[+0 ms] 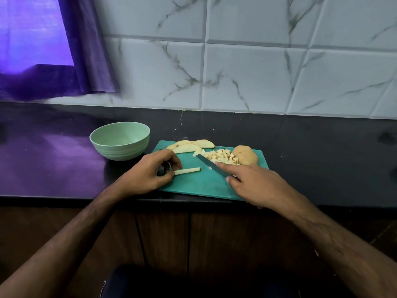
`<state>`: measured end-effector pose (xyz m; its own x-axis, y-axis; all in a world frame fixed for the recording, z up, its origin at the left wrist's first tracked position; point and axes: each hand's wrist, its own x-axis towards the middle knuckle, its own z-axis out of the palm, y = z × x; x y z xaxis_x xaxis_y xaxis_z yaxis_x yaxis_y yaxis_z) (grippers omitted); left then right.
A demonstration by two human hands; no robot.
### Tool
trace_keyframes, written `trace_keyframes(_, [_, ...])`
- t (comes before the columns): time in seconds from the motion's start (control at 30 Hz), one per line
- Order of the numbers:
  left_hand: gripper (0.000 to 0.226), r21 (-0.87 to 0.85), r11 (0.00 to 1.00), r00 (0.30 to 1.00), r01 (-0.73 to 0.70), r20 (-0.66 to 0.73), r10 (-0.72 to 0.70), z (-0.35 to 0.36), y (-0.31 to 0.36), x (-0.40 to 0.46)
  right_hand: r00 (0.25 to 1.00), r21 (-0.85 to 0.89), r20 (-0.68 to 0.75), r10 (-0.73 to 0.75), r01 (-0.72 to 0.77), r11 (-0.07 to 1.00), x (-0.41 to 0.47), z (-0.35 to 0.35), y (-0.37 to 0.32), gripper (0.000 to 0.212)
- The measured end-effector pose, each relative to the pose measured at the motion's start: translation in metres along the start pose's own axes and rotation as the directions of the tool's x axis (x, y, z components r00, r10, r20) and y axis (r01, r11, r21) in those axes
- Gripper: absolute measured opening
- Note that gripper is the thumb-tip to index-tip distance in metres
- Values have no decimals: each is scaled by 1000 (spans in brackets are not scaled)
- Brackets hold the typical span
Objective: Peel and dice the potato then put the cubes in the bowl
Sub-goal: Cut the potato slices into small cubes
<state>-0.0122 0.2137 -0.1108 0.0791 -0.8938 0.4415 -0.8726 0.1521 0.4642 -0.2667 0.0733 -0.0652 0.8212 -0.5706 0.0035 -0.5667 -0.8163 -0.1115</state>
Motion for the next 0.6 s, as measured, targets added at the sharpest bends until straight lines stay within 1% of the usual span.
trace_keyframes(0.07, [25,32,999,1000,-6,-4,6,2,-1,3,1000,54,19,7,-8,999,-2,-4,3,49])
trace_keyframes(0.17, [24,75,997,1000,-11,-2,11,2,-3,8,1000,160,7,19,-19,987,-5,-10,5,48])
trace_keyframes(0.27, [26,131,991,999,-22,33,18,0,-6,16,1000,261,11,3,-6,965,-8,-11,3,49])
trace_keyframes(0.37, [29,182,982,998,-43,57,33,1,-7,20,1000,198,17,-17,13,980,-12,-10,-1,49])
trace_keyframes(0.5, [27,208,977,999,-46,24,42,4,-8,19,999,132,30,-37,33,991,-14,-11,-4,49])
trace_keyframes(0.6, [27,212,976,999,-48,27,43,3,-8,17,999,75,31,-42,40,996,-13,-9,-6,49])
